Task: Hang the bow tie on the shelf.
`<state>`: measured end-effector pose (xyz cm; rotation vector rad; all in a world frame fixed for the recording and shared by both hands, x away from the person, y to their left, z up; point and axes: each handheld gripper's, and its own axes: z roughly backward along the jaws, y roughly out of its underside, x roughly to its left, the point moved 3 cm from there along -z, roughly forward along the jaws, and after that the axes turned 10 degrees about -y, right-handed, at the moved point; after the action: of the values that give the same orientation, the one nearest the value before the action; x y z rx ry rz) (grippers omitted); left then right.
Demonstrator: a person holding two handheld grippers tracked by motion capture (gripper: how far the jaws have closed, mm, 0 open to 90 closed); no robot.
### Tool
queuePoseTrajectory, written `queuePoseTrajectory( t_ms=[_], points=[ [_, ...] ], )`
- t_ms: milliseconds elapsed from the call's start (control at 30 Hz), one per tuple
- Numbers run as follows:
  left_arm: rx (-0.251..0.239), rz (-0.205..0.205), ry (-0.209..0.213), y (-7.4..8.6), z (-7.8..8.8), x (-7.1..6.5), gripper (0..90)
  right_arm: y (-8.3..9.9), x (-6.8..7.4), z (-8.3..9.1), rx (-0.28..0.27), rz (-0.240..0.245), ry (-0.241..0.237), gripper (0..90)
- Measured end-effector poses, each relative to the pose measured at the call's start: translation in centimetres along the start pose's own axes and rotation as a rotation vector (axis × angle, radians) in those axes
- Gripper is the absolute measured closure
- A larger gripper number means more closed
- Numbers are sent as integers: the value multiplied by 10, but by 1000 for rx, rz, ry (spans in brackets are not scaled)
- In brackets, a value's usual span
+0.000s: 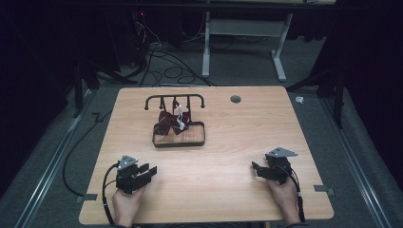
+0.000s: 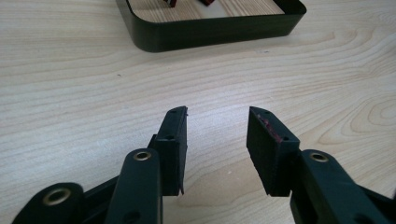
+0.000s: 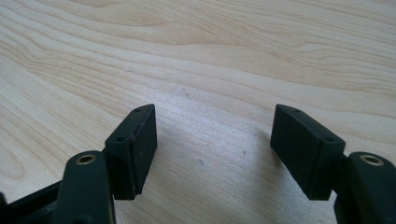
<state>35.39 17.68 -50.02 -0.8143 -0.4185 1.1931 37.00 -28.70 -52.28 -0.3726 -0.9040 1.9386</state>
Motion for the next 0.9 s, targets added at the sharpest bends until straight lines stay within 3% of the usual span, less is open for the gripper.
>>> queuePoseTrajectory(
  t_ms=[200,400,467,600,733,900],
  points=[
    [-16,-7,-21,5,-5,-3,580,0,0,0,0,1,0,331],
    [-17,-28,-69,9,-13,-3,567,0,0,0,1,-2,0,331],
    [-4,-60,-104,12,-18,-5,545,0,0,0,1,-1,0,331],
    [-13,-95,-127,16,-22,-8,516,0,0,0,0,0,0,331],
    [-19,-90,-139,15,-24,-8,481,0,0,0,0,-2,0,331],
    [-10,-119,-158,14,-26,-10,437,0,0,0,0,-2,0,331]
  ],
)
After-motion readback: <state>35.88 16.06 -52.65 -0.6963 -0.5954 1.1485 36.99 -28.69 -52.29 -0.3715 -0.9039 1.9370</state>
